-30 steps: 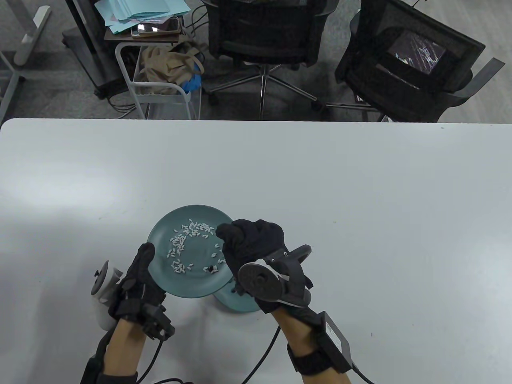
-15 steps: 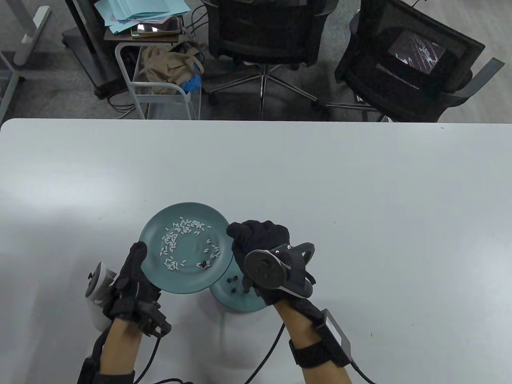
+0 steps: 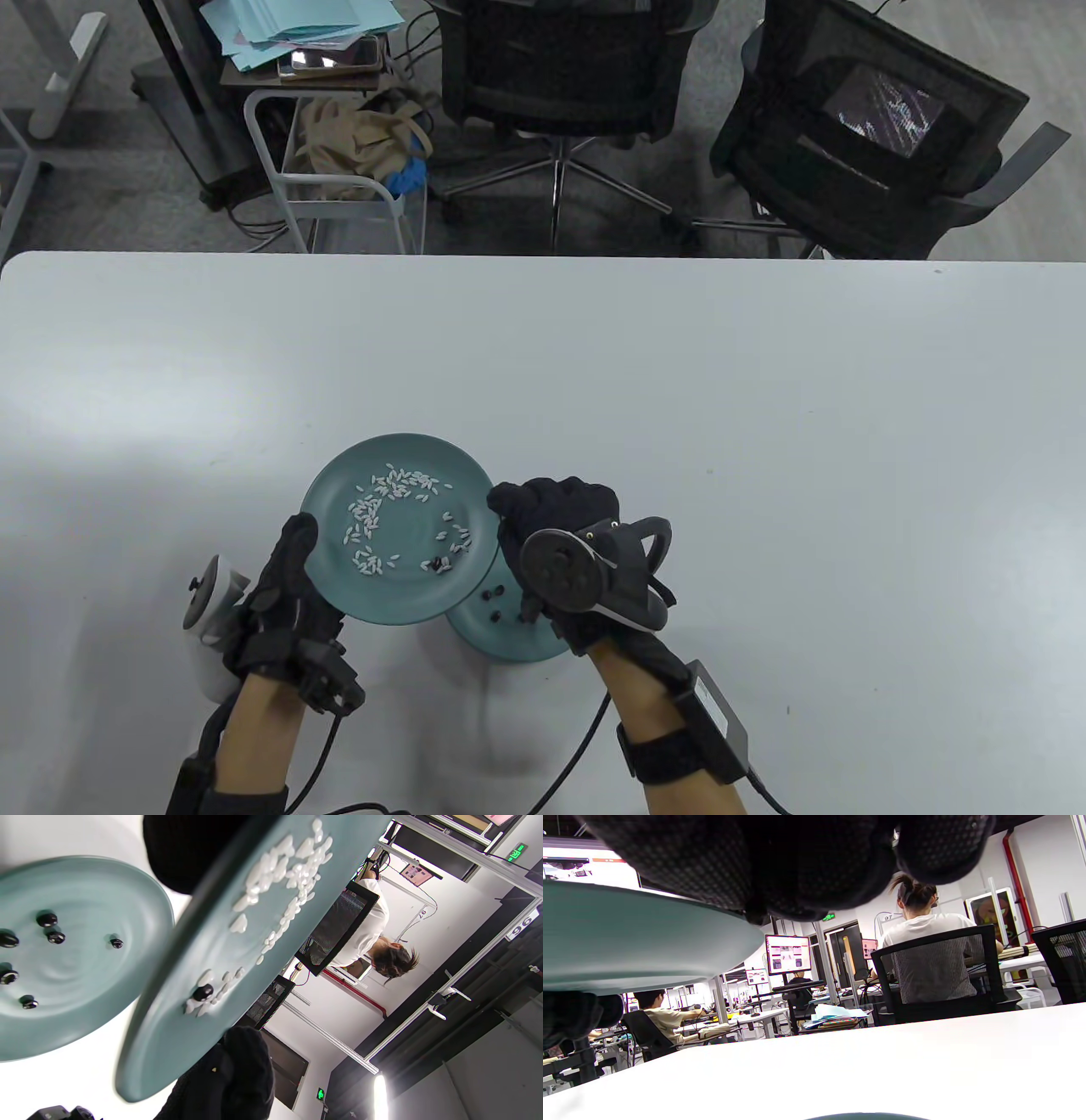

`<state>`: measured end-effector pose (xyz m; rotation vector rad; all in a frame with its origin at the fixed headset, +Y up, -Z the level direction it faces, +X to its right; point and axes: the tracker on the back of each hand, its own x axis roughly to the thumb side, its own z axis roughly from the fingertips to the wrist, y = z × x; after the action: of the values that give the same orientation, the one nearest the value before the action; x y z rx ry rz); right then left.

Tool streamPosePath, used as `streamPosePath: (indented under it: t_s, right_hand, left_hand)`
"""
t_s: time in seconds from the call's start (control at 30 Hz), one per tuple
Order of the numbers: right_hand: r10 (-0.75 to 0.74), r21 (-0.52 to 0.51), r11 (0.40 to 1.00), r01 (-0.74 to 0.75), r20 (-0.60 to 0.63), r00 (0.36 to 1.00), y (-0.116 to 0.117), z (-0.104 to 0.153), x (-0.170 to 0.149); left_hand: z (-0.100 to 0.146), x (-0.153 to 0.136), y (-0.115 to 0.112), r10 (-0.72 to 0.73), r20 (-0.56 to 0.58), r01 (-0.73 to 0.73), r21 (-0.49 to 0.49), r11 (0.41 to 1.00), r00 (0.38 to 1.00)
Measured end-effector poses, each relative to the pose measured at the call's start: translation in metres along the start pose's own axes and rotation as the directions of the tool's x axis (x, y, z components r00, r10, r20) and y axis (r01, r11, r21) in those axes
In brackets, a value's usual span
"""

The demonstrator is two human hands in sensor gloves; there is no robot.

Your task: Pick coffee beans with hand pinch into plate

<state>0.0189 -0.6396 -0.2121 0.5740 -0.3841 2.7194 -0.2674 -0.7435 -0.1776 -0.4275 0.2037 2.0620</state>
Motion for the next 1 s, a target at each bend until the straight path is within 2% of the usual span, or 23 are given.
streamPosePath:
  t_s: [0.6,1.0]
  right_hand:
    - [0.021,-0.002,1.0,-0.021,0.02,1.0,-0.003,0.0,0.0]
    - [-0.01,-0.092,0.996,0.016,0.075,0.997,-0.024,-0.001,0.016]
  left_hand:
    - [-0.001,-0.002,-0.001,-0.005,-0.013,0.005,-0.008,1.0,1.0]
    - [-0.003,-0.005,-0.007,-0.015,-0.03,0.014,-0.034,0.999,0.999]
